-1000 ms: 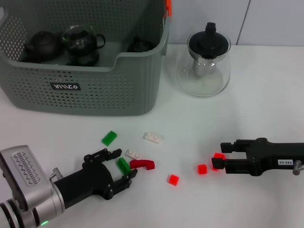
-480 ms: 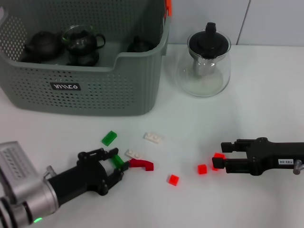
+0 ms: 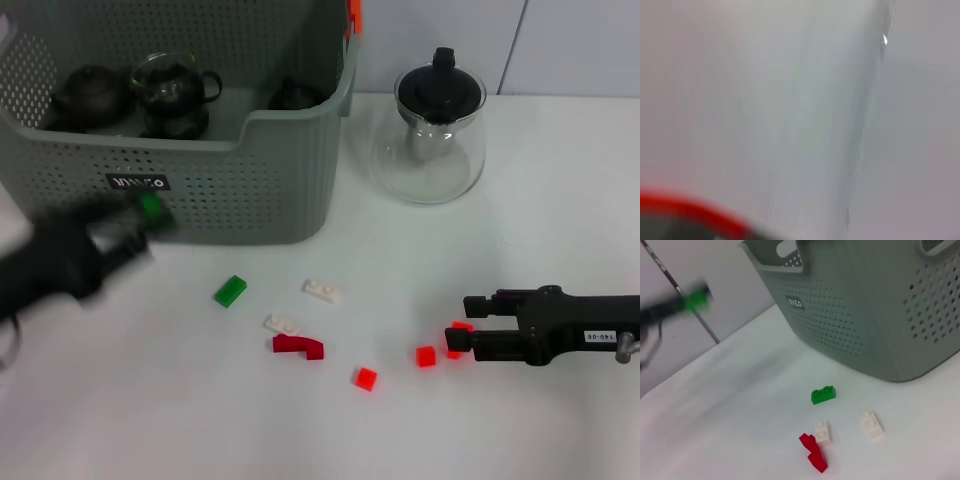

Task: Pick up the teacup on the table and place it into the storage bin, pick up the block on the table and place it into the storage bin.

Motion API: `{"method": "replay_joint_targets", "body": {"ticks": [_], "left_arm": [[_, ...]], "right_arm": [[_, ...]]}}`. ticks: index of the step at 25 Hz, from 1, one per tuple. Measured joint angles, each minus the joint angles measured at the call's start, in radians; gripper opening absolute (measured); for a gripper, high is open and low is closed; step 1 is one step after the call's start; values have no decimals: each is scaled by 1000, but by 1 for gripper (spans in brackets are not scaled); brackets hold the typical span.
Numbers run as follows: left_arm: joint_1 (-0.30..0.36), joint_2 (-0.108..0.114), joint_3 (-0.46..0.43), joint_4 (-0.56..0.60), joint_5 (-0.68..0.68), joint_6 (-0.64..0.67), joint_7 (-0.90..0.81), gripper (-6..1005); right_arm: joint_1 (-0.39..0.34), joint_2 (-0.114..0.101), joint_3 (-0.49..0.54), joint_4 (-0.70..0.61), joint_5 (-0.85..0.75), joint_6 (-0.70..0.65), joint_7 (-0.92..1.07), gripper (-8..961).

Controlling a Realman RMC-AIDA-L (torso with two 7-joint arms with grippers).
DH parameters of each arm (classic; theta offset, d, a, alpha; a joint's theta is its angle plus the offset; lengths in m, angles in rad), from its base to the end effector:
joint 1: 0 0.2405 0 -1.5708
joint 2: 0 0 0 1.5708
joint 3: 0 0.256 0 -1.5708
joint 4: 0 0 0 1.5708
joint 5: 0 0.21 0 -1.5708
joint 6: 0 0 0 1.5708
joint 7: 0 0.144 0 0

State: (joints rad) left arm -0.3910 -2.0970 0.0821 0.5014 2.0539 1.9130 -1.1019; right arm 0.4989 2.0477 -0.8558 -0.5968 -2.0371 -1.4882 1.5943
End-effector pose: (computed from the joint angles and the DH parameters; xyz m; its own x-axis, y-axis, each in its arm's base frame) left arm -0.3017 0.2559 0.0363 0.5088 0.1410 0.8492 0.5634 -0.8004 -0.2047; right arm 0.2850 0.3123 -0.0223 0.7265 -0.5855 -0.3597 -0.6323 -0.7746 -0.0163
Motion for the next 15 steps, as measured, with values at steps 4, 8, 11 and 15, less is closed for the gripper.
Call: {"method": "replay_joint_targets", "body": {"ticks": [4,8,11,15], "left_arm": [[-95,50,-52,26,-114,-14,-217,456],[-195,80,-33,90,-145,-142,-394,471],[-265,100,57,158,-141,-284,-551,482],[-310,107,262,234,-136,-491,-719,497]], "right_arm": [[2,0,-2,0,0,0,0,737],[3,1,-4,0,0,0,1,736],[3,3,-4,0,0,0,2,736],[8,6,-4,0,0,1,2,736]]}}
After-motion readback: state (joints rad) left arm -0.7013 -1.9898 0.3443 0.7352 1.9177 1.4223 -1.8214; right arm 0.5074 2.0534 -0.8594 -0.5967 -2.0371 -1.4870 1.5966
